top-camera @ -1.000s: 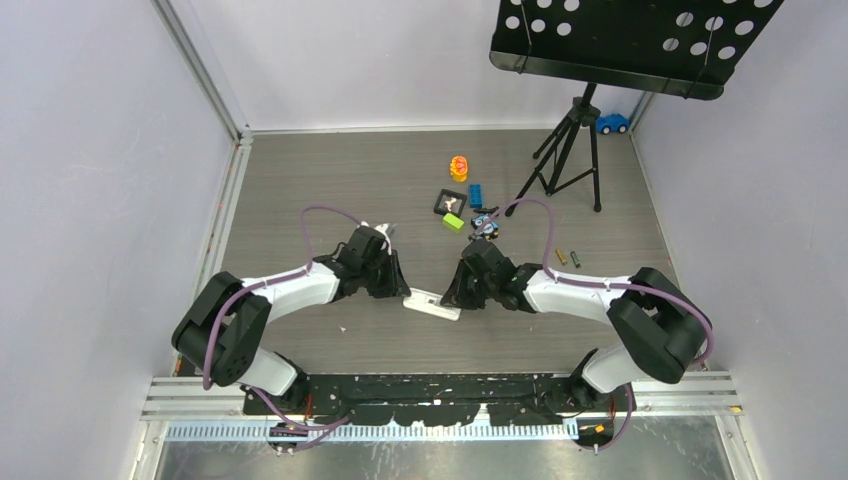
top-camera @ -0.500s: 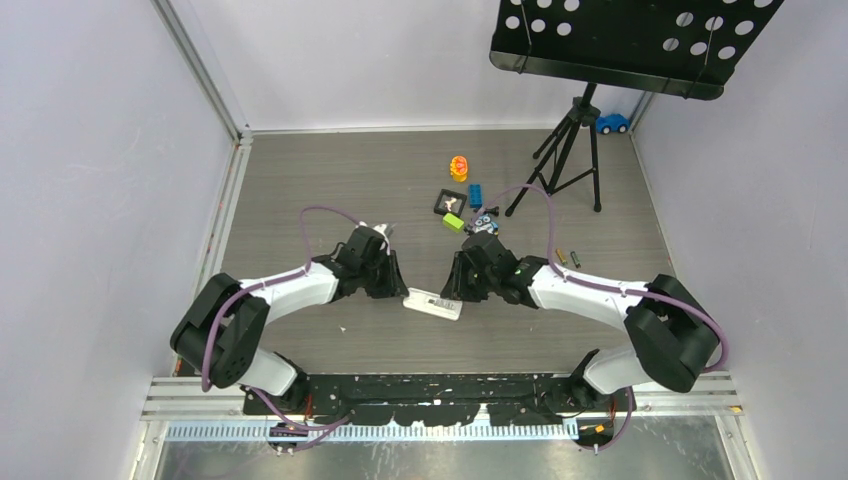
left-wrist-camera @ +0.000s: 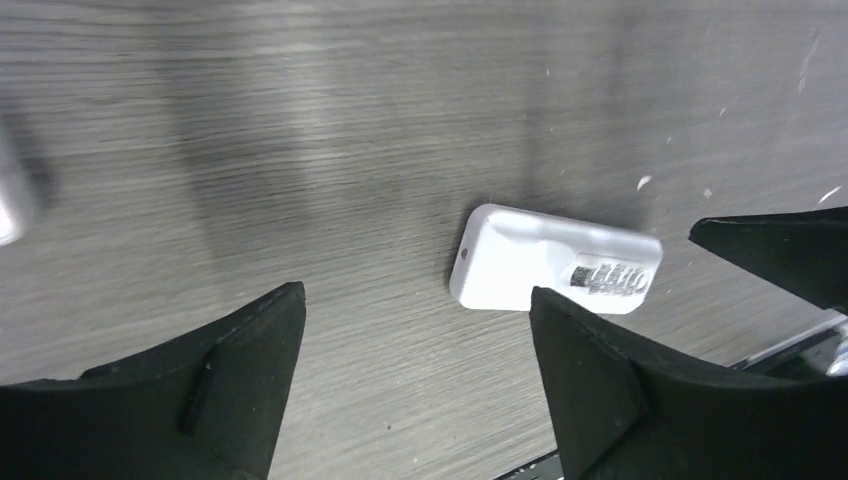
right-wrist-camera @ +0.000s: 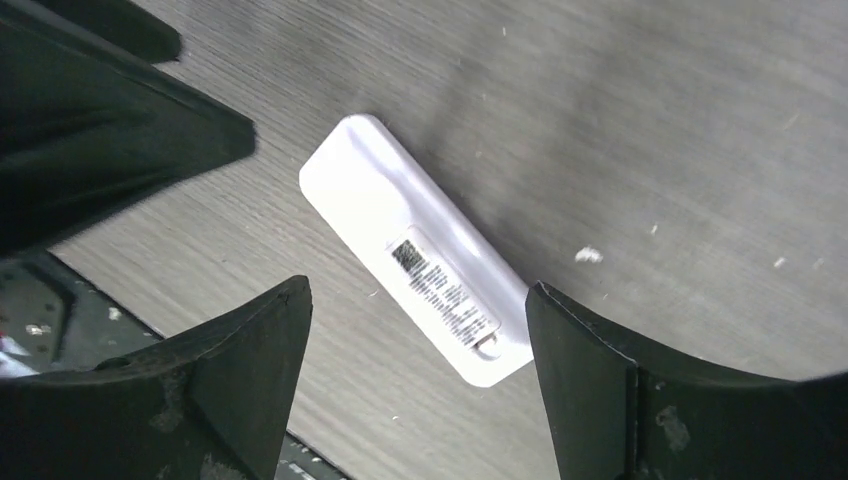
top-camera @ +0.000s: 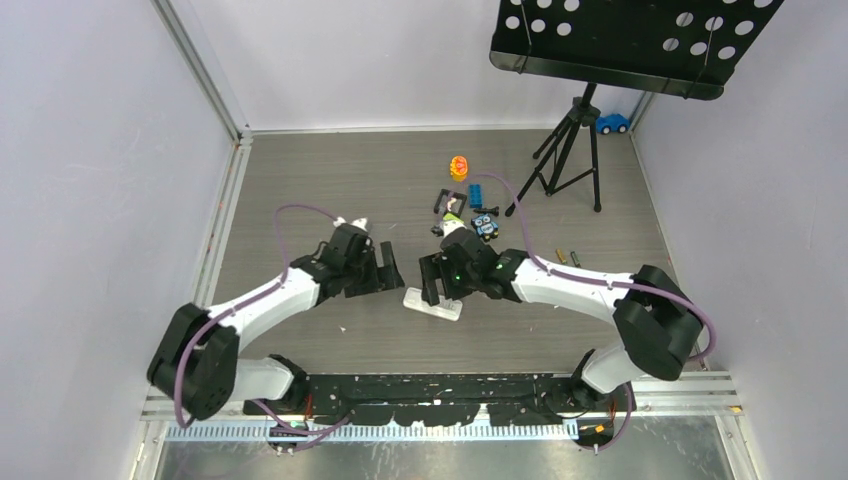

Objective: Load the batteries into the remote control

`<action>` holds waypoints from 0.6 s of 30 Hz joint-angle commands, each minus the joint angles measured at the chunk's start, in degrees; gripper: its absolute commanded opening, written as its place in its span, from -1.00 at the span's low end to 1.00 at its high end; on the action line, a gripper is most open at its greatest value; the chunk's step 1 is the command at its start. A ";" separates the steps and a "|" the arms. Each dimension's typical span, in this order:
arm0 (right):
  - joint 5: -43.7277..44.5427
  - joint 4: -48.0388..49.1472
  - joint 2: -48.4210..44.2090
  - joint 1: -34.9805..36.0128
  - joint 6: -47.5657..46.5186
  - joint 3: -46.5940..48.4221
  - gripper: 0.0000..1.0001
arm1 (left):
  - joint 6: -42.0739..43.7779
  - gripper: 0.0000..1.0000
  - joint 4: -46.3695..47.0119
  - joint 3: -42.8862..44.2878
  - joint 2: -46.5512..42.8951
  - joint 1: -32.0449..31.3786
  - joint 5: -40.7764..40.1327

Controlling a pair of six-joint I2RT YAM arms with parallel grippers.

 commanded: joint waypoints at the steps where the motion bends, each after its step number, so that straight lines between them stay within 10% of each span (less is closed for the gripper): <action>1: 3.07 -3.00 2.32 0.76 -17.40 4.80 0.69 | -0.05 0.78 -6.01 0.15 -7.84 3.34 -5.67; 18: -0.90 -7.66 15.59 2.87 -31.52 12.23 0.42 | -6.40 0.98 -15.98 -1.05 -19.79 15.81 -13.82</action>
